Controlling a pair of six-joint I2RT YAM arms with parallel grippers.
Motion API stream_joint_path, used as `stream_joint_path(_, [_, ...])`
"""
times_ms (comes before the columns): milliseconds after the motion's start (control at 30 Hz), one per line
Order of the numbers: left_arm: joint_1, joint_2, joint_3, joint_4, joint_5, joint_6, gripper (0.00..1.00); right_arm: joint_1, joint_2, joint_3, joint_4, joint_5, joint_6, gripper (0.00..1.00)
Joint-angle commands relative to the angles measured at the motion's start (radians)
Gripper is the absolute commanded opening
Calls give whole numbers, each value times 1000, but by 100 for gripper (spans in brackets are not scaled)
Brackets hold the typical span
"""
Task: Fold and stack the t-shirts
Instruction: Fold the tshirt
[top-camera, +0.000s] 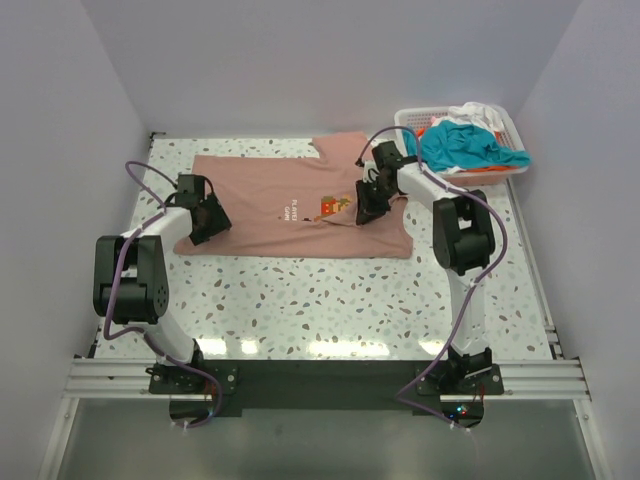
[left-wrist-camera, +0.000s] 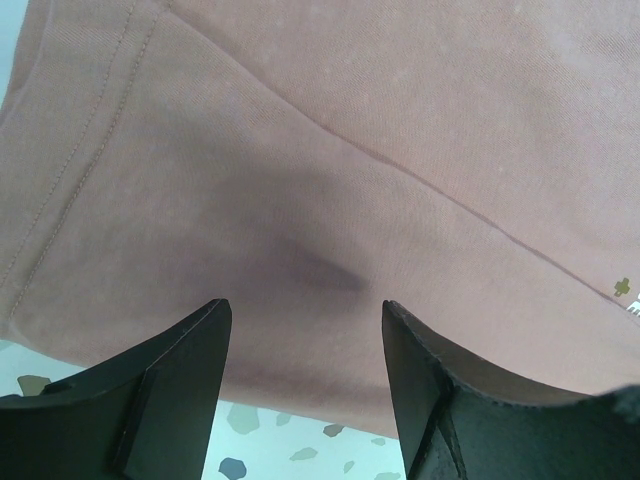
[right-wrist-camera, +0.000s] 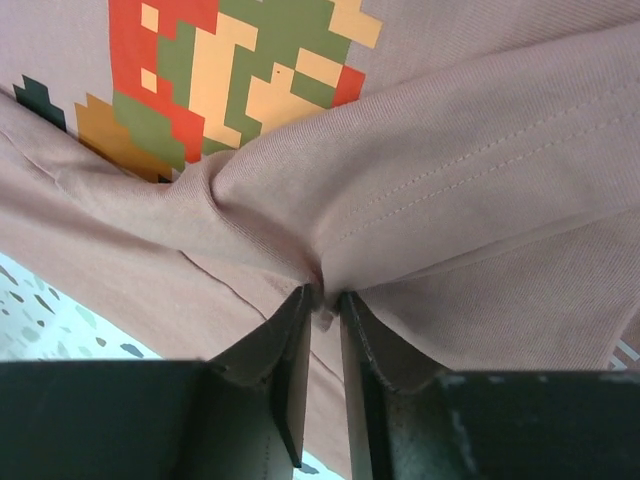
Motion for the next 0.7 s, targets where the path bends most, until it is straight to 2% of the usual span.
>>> stream_joint_path(0, [-2, -6, 0, 28, -18, -2, 67, 9, 14, 46, -10, -6, -3, 19])
stream_joint_path(33, [-2, -6, 0, 28, -18, 0, 67, 11, 12, 55, -13, -6, -1, 11])
stream_joint_path(133, [-1, -9, 0, 28, -20, 1, 67, 11, 4, 73, -15, -6, 11, 1])
stream_joint_path(667, [-1, -6, -23, 56, -15, 38, 67, 11, 99, 255, 22, -27, 168, 0])
